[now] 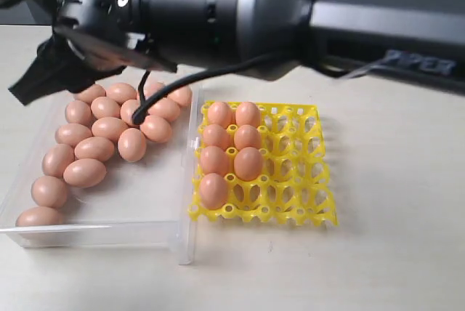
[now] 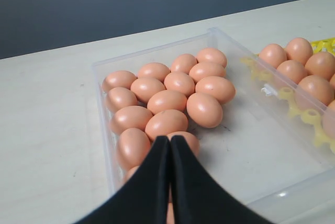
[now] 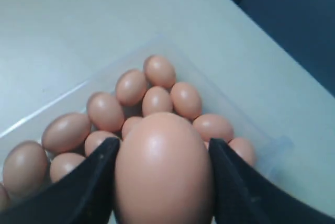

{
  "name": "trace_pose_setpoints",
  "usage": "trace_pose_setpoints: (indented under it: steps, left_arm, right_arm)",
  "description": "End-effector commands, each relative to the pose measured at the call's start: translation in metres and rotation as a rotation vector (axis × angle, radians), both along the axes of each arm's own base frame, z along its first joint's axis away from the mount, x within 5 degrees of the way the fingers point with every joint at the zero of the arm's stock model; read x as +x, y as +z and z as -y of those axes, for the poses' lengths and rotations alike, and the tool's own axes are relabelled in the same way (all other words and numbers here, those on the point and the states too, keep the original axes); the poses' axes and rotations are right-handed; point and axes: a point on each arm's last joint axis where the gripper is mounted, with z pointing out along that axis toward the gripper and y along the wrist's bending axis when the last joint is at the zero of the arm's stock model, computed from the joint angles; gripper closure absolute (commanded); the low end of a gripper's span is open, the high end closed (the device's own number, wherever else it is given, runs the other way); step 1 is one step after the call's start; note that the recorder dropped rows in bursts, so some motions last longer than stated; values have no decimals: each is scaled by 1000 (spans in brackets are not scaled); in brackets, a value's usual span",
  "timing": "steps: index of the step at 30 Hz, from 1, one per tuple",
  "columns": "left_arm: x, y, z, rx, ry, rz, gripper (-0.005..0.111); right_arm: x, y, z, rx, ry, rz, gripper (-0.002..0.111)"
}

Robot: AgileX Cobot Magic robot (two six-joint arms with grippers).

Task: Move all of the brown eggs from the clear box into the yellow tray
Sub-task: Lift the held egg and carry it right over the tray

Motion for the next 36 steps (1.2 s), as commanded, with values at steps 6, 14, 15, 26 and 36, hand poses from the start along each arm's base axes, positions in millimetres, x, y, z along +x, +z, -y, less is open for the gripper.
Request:
trace_pose_setpoints:
  steps: [6, 14, 15, 26, 36]
  left_arm:
    - [0, 0, 0, -3, -1, 11, 106]
    - [0, 0, 0, -3, -1, 11, 106]
    - [0, 0, 0, -3, -1, 11, 106]
    - [0, 0, 0, -3, -1, 11, 106]
    - [0, 0, 0, -3, -1, 11, 106]
  right_arm:
    - [-35, 70, 80, 239, -93, -86, 107]
    - [-58, 76, 141, 495, -55, -105, 107]
    - [-62, 69, 146, 522, -31, -92, 107]
    - [-86, -69, 188, 695, 40, -93, 107]
    - [-107, -117, 247, 847, -177, -14, 107]
